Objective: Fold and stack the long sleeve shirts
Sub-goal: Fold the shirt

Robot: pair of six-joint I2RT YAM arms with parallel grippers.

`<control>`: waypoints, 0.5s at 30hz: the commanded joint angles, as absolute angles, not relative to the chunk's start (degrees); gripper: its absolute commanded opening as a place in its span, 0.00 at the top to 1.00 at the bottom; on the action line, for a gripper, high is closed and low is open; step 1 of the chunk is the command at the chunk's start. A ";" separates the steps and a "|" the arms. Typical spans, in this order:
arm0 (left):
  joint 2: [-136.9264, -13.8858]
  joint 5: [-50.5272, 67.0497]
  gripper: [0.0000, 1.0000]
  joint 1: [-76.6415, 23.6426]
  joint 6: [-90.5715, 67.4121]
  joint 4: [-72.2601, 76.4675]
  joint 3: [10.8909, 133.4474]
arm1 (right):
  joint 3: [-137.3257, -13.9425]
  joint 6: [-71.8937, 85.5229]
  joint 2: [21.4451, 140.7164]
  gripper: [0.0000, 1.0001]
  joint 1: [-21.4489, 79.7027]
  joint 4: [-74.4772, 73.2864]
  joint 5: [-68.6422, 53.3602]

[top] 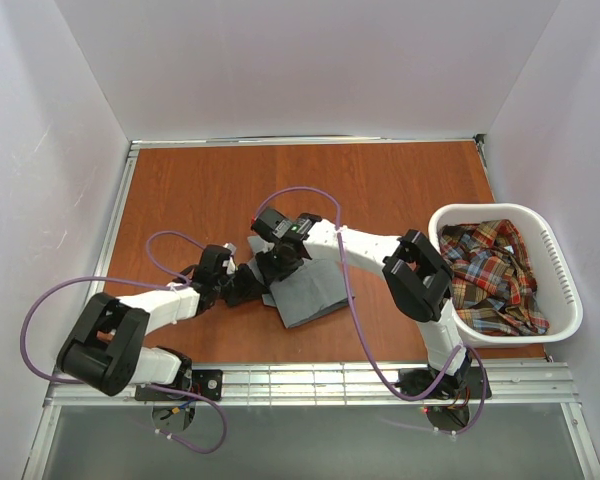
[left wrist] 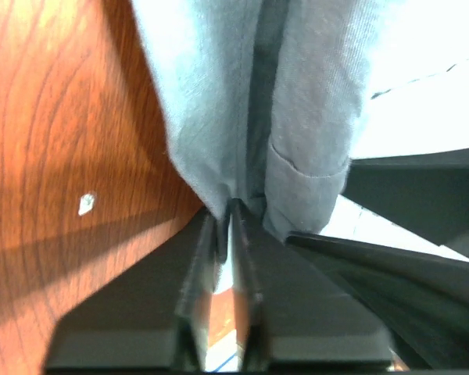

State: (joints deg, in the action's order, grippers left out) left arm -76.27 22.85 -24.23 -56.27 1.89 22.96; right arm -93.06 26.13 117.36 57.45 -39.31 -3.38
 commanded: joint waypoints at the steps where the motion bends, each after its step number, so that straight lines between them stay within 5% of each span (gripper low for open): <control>1: -72.08 19.61 0.88 -24.52 -55.72 -1.91 24.16 | -91.93 25.75 114.00 0.52 57.57 -37.79 -5.27; 4: -68.39 16.45 0.79 -24.43 -54.32 -6.58 26.71 | -93.42 25.32 110.58 0.48 57.48 -37.88 -4.49; 8: -63.12 9.43 0.48 -24.26 -51.51 -17.11 32.77 | -90.11 25.22 101.98 0.46 53.54 -37.62 -2.55; 10: -62.75 7.39 0.40 -24.08 -50.28 -21.34 38.11 | -82.49 24.79 95.92 0.48 50.55 -35.44 -2.81; 15: -70.20 14.40 0.51 -24.78 -47.30 -16.89 47.18 | -57.70 25.40 81.92 0.61 38.86 -16.81 -24.39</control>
State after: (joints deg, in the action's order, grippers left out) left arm -65.12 11.33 -24.21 -50.57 -18.22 40.77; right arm -70.48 25.04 86.50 44.69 -28.14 -9.10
